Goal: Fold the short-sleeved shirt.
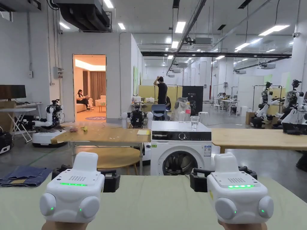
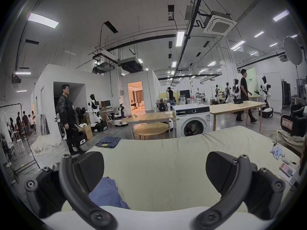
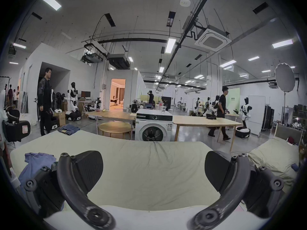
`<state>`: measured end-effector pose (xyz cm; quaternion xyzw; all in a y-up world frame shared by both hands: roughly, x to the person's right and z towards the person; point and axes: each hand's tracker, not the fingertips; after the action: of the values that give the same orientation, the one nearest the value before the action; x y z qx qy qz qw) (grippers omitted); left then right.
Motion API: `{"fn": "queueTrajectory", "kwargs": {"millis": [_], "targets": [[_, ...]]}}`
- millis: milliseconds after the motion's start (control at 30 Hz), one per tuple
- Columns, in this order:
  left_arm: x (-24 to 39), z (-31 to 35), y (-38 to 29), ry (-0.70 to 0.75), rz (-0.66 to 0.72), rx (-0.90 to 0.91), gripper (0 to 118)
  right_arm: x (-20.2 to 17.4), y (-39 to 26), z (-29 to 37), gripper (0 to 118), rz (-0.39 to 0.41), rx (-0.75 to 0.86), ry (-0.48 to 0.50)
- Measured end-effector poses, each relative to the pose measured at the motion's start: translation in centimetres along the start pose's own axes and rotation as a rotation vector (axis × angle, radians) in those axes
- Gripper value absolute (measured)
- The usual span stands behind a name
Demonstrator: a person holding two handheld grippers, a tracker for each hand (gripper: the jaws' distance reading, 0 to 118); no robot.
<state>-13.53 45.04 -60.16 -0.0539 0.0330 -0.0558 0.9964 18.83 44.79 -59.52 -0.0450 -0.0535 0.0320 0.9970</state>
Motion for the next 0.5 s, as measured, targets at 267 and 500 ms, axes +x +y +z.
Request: {"fn": "queueTrajectory", "kwargs": {"millis": [267, 500], "targets": [[0.5, -0.4, -0.2, -0.016, -0.007, -0.026, 112, 0.1, -0.1, 0.0, 110, 0.003, -0.003, -0.007], [0.7, -0.4, -0.4, -0.027, 0.005, -0.019, 0, 0.7, -0.6, 0.0, 0, 0.01, 0.004, -0.033]]}}
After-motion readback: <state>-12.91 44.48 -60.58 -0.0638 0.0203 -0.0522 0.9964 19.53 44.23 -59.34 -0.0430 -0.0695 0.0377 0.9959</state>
